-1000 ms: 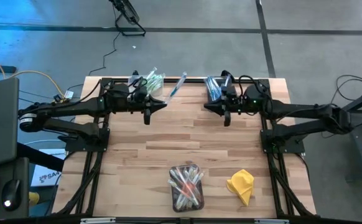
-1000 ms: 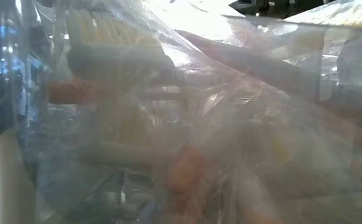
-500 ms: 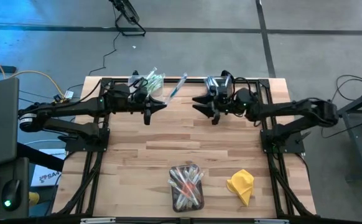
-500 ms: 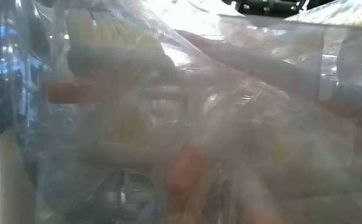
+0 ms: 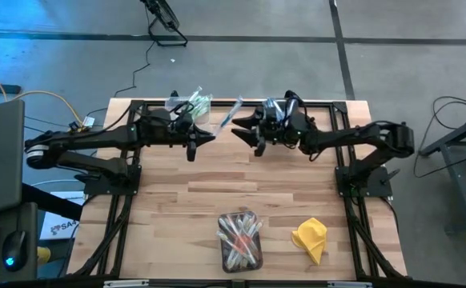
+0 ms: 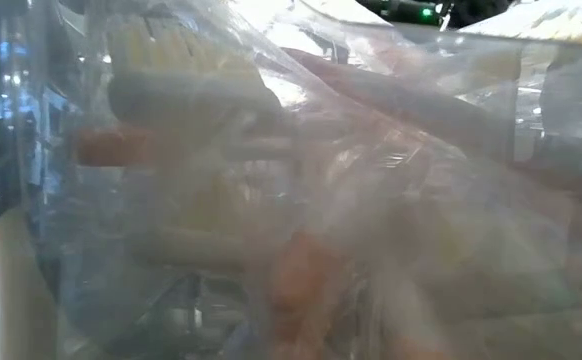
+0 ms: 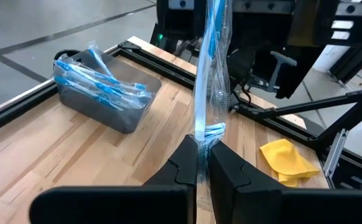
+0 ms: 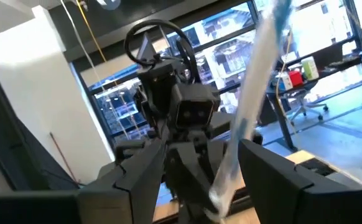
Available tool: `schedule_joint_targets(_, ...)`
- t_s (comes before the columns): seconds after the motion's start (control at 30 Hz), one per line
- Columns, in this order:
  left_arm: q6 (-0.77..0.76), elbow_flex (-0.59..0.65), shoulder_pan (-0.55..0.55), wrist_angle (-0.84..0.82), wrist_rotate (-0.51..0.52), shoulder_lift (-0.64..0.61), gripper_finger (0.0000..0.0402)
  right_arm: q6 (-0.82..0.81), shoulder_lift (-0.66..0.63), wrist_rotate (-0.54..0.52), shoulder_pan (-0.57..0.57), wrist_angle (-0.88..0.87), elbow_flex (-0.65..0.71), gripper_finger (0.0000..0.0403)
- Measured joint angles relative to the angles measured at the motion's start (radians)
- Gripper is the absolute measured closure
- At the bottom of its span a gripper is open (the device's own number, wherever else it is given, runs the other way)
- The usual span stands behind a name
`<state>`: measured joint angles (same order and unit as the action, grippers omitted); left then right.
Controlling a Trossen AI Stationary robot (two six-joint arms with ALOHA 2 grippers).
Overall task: Pick & Place Toothbrushes
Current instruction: Put the blue toothbrush into the top black bin
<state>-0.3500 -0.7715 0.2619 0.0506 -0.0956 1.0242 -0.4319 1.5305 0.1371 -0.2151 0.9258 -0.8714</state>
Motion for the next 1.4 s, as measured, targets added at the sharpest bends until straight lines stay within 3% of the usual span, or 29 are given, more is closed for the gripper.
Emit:
schedule_joint_targets(0.63,-0.030,0.001,0.000,0.004,-0.014,0.049,0.0394,0.012,0.032,-0.135,0.000,-0.053,-0.053,0.0200)
schedule_joint_targets(1.03,-0.036,0.001,-0.001,0.010,0.014,0.047,0.0394,-0.165,0.025,0.316,-0.002,-0.064,-0.053,0.0200)
schedule_joint_targets(1.13,-0.036,0.001,-0.001,0.010,0.015,0.047,0.0394,-0.174,0.023,0.366,-0.009,-0.140,-0.053,0.0203)
schedule_joint_targets(1.23,-0.036,0.001,-0.001,0.010,0.010,0.047,0.0394,-0.175,0.024,0.320,-0.024,-0.251,-0.053,0.0209)
schedule_joint_targets(1.4,-0.037,0.001,-0.001,0.009,-0.009,0.047,0.0394,-0.175,0.024,0.114,-0.048,-0.330,-0.053,0.0214)
